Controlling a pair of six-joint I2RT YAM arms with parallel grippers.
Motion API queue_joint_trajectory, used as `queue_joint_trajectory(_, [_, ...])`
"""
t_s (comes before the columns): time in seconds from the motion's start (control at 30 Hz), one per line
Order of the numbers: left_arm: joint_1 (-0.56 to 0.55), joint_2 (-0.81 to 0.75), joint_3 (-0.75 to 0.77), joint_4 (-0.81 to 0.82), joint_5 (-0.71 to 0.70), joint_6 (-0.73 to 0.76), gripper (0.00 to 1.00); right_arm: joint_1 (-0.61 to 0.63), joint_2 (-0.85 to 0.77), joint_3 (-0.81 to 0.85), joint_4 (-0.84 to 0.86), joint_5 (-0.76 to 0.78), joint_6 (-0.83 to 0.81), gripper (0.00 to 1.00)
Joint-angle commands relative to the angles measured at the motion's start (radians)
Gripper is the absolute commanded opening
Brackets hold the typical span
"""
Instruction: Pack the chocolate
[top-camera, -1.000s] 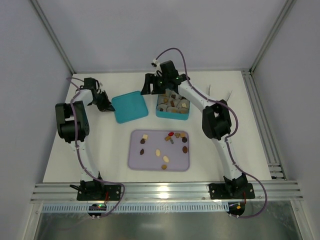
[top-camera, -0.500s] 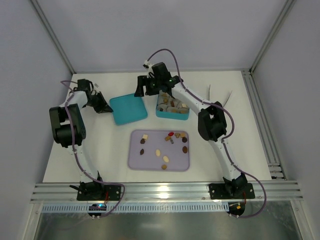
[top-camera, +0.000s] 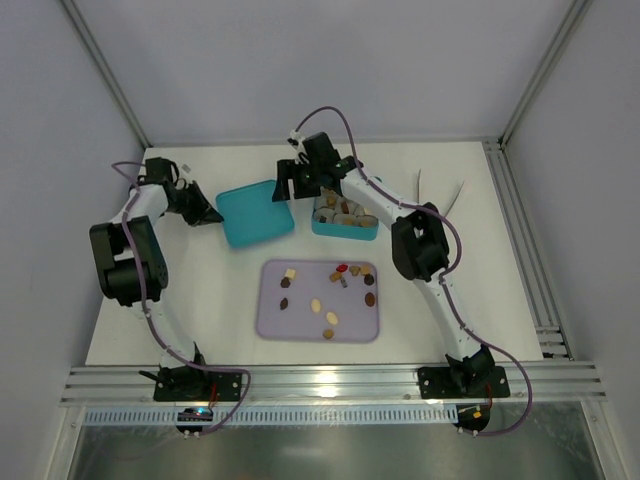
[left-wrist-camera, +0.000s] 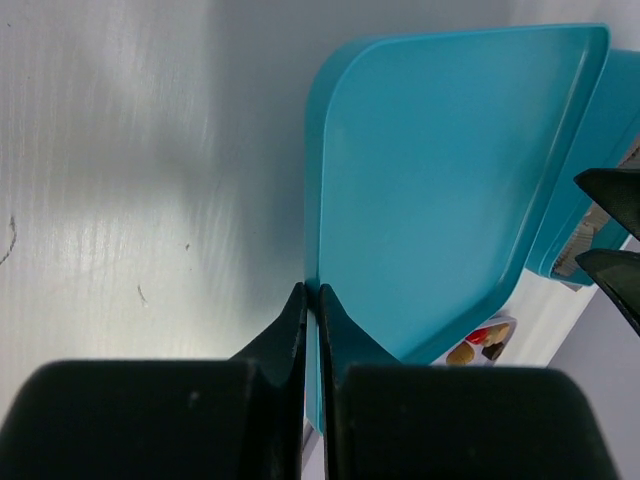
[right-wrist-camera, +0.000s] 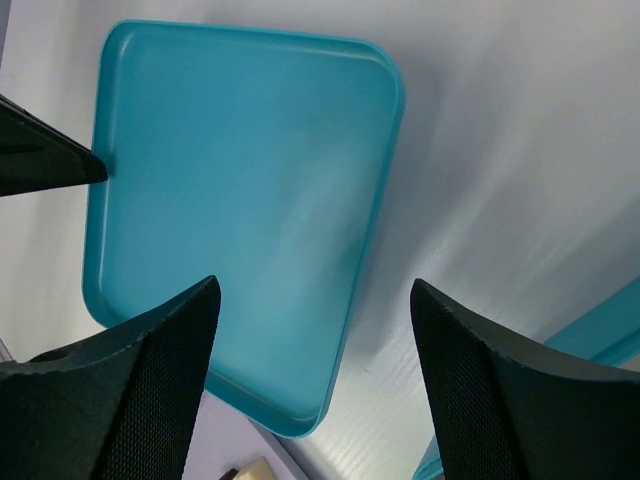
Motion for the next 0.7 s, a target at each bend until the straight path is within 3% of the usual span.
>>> queue_joint_trajectory(0.0, [0.015,-0.082,-0.008,0.007,0.066,-0.024,0.0,0.008,-0.017,0.005,0.026,-0.015,0.021,0.77])
queue_joint_trajectory(0.3, [0.019,-0.132,-0.013,0.009,0.101,-0.042,0.0,0.005,-0.028,-0.019,0.063,-0.093,0.079,0.77])
queue_joint_trajectory(0.43, [0.019,-0.148,-0.02,0.012,0.115,-0.042,0.0,-0.001,-0.065,-0.094,0.165,-0.213,0.177,0.77])
queue_joint_trajectory(0.67, [0.019,-0.169,-0.046,0.013,0.129,-0.041,0.0,-0.031,-0.139,-0.249,0.441,-0.402,0.436,0.49])
